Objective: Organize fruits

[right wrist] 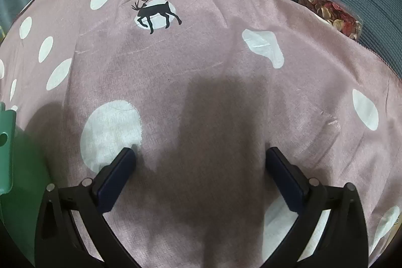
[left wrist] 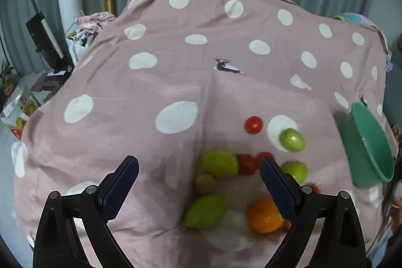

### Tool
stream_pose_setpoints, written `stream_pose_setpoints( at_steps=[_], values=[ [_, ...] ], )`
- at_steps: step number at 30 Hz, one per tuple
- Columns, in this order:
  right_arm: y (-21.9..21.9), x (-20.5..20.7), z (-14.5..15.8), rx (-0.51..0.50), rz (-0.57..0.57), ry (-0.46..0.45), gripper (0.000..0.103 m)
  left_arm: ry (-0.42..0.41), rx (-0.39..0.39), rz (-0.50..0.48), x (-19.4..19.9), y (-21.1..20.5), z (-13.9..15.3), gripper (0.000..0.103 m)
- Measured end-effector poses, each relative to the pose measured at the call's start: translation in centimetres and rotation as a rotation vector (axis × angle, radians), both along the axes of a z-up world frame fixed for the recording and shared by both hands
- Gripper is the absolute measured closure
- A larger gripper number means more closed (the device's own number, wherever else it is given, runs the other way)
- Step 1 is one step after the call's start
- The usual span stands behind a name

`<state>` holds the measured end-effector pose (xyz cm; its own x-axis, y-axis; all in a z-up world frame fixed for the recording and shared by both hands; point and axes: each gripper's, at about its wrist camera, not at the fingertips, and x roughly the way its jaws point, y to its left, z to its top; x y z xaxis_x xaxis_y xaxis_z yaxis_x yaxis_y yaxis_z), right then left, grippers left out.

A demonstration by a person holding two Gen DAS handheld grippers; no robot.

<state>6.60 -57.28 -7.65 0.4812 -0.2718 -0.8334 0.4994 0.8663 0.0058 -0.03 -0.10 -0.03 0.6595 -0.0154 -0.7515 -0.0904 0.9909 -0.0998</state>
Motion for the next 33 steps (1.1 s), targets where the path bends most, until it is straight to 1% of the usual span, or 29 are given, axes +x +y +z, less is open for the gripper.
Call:
stream_pose_setpoints(
  at_steps=[2, 3, 4, 5, 6, 7, 9, 10, 12, 15, 16, 17, 18, 20, 23, 24, 25, 27, 28, 30, 33],
  values=[
    [0.0, 0.0, 0.0, -0.001, 0.000, 0.004, 0.000, 0.011, 0.016, -0.008, -0.3, -0.3, 0.1, 0.006],
    [0.0, 0.0, 0.0, -0.004, 0.000, 0.002, 0.000, 0.020, 0.039, -0.011, -0.3, -0.7, 0.3, 0.006],
    [0.0, 0.1, 0.0, 0.005, 0.000, -0.007, 0.000, 0.034, 0.071, -0.013, 0.0, -1.5, 0.7, 0.006],
    [0.1, 0.2, 0.0, -0.005, 0.004, -0.004, 0.000, 0.054, 0.079, 0.000, 0.9, -2.4, 1.2, 0.006],
    [-0.1, 0.3, -0.2, 0.002, 0.011, -0.004, 0.000, 0.050, 0.068, 0.007, 1.4, -2.8, 1.4, 0.006],
    [-0.5, 0.1, -0.1, 0.015, 0.009, -0.010, 0.000, 0.044, 0.033, 0.009, 1.6, -2.3, 1.6, 0.006],
    [-0.7, -0.3, 0.6, 0.036, -0.017, 0.021, 0.000, 0.010, 0.036, 0.006, 1.5, -2.7, 2.1, 0.006],
    [-0.3, -1.0, 1.5, 0.052, -0.027, 0.009, 0.000, 0.003, 0.044, 0.004, 1.5, -3.0, 2.3, 0.006],
    [0.8, -2.9, 4.5, 0.051, -0.038, -0.118, 0.000, -0.026, 0.042, 0.003, 0.7, -3.7, 2.6, 0.006],
    [3.7, -7.1, 10.5, -0.032, -0.019, -0.292, 0.000, -0.051, 0.050, -0.009, -0.1, -4.2, 3.3, 0.006],
    [5.3, -8.5, 12.4, -0.045, 0.024, -0.343, 0.000, -0.060, 0.052, -0.012, -0.4, -4.4, 3.5, 0.006],
    [6.5, -8.7, 13.6, -0.037, 0.075, -0.366, 0.000, -0.067, 0.056, -0.017, -0.7, -4.6, 3.7, 0.006],
    [8.5, -9.3, 14.9, -0.028, 0.153, -0.381, 0.000, -0.072, 0.066, -0.020, -0.9, -4.7, 3.9, 0.006],
    [13.6, -10.5, 16.1, -0.042, 0.326, -0.361, 0.000, -0.081, 0.084, -0.029, -1.6, -5.0, 4.0, 0.006],
    [21.0, -11.4, 15.6, -0.075, 0.539, -0.293, 0.000, -0.076, 0.077, -0.059, -2.4, -5.0, 4.1, 0.006],
    [23.5, -11.8, 15.0, -0.049, 0.623, -0.276, 0.000, -0.074, 0.075, -0.063, -2.7, -4.9, 4.0, 0.006],
    [25.0, -12.4, 14.7, -0.017, 0.672, -0.271, 0.000, -0.073, 0.074, -0.066, -2.9, -4.9, 3.9, 0.006],
    [27.9, -12.0, 14.1, 0.048, 0.750, -0.248, 0.000, -0.071, 0.076, -0.073, -3.4, -4.8, 3.8, 0.006],
    [29.5, -12.3, 13.8, 0.060, 0.772, -0.241, 0.000, -0.067, 0.073, -0.080, -3.6, -4.7, 3.7, 0.006],
    [31.8, -12.4, 13.1, 0.057, 0.791, -0.216, 0.000, -0.059, 0.062, -0.098, -3.8, -4.5, 3.6, 0.006],
    [33.9, -11.6, 12.4, 0.019, 0.792, -0.179, 0.000, -0.054, 0.056, -0.113, -4.1, -4.3, 3.4, 0.006]
  ],
)
